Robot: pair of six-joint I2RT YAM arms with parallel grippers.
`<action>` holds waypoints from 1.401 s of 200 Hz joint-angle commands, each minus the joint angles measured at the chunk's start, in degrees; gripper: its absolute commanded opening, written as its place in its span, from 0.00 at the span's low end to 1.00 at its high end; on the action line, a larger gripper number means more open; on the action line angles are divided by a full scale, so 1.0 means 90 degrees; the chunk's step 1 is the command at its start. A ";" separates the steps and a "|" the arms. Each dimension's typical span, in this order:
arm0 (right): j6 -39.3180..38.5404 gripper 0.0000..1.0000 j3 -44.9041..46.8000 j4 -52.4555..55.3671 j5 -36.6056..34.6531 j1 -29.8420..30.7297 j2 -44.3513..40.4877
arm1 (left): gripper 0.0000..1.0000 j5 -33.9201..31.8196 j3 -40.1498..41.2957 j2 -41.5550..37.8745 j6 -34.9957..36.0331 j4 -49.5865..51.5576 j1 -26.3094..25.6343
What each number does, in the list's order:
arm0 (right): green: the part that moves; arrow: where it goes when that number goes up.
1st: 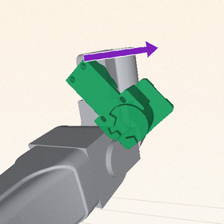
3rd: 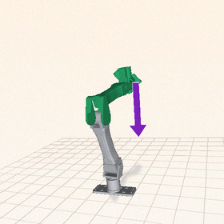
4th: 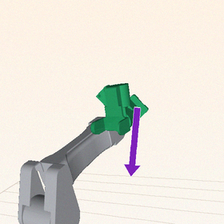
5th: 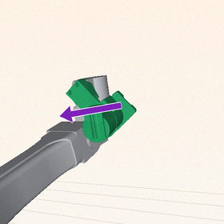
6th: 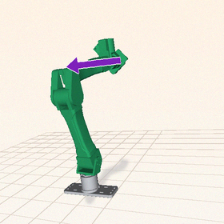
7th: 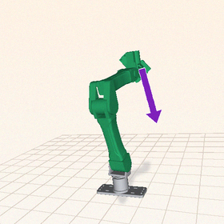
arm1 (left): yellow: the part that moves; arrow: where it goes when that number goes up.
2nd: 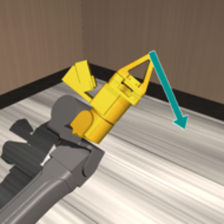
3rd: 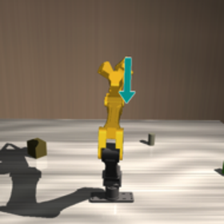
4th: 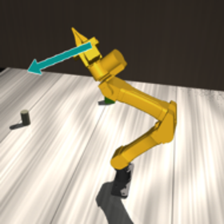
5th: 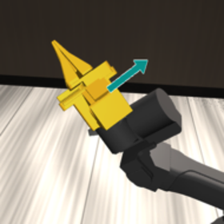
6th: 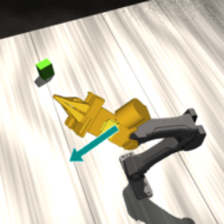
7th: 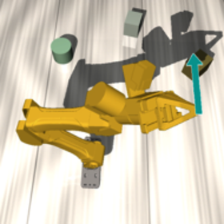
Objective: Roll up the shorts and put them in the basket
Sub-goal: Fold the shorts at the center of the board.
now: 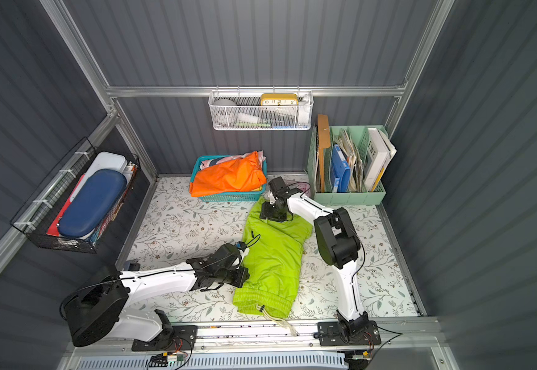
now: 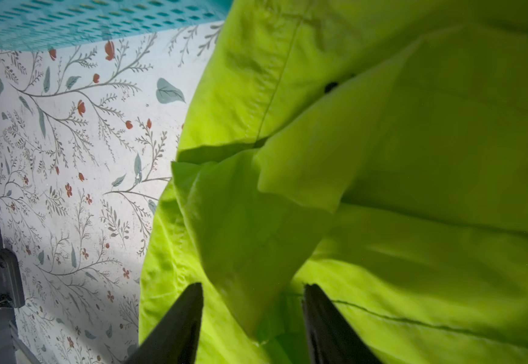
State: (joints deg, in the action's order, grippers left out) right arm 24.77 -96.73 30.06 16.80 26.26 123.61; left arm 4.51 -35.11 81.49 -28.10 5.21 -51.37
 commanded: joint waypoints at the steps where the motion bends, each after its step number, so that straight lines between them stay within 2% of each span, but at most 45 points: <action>1: -0.0082 0.40 -0.0210 0.0138 -0.0038 0.0000 0.0227 | 0.00 0.0028 0.0003 0.0120 0.0015 0.0163 0.0011; 34: -0.0052 0.11 -0.0229 0.0106 -0.0047 -0.0016 0.0240 | 0.00 0.0074 0.0011 0.0181 0.0021 0.0163 0.0007; 52: -0.0081 0.00 -0.0294 0.0102 -0.0098 -0.0051 0.0245 | 0.00 0.0073 0.0029 0.0174 0.0018 0.0172 0.0008; 73: -0.0253 0.00 -0.0605 0.0257 -0.0109 -0.0148 0.0343 | 0.00 0.0085 0.0020 0.0203 0.0022 0.0182 0.0007; 107: -0.0842 0.00 -0.1814 0.0897 -0.0099 -0.0304 0.0806 | 0.00 0.0132 0.0029 0.0239 -0.0005 0.0158 0.0007; 125: -0.1110 0.15 -0.2371 0.1178 -0.0150 -0.0341 0.1043 | 0.00 0.0153 0.0025 0.0240 -0.0032 0.0144 0.0009; 145: -0.1312 0.43 -0.2616 0.1248 -0.0211 -0.0368 0.1173 | 0.00 0.0168 0.0025 0.0229 -0.0061 0.0151 0.0010; 158: -0.1383 0.55 -0.2794 0.1378 -0.0216 -0.0393 0.1244 | 0.00 0.0165 0.0016 0.0234 -0.0047 0.0163 0.0011; 192: -0.1454 0.63 -0.2760 0.1606 -0.0221 -0.0442 0.0934 | 0.00 0.0155 0.0009 0.0223 -0.0033 0.0169 0.0009; 223: -0.1443 0.64 -0.1579 0.1168 -0.0226 -0.0442 -0.0030 | 0.00 0.0150 -0.0023 0.0249 -0.0003 0.0145 0.0005; 225: -0.1437 0.64 -0.1489 0.1148 -0.0401 -0.0441 -0.0094 | 0.00 0.0142 -0.0019 0.0244 -0.0003 0.0144 0.0013; 234: -0.1376 0.59 -0.1126 0.1123 -0.0551 -0.0455 -0.0342 | 0.00 0.0146 -0.0015 0.0238 0.0007 0.0127 0.0013; 255: -0.1209 0.29 -0.0307 0.1105 -0.0629 -0.0496 -0.0815 | 0.00 0.0152 -0.0012 0.0215 0.0016 0.0090 0.0008; 280: -0.1040 0.01 0.0523 0.1065 -0.0583 -0.0508 -0.1092 | 0.00 0.0150 0.0006 0.0219 0.0055 0.0061 0.0005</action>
State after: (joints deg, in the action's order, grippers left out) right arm 13.96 -97.97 39.59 12.49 22.11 114.56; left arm 4.95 -35.11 83.00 -28.23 4.97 -51.37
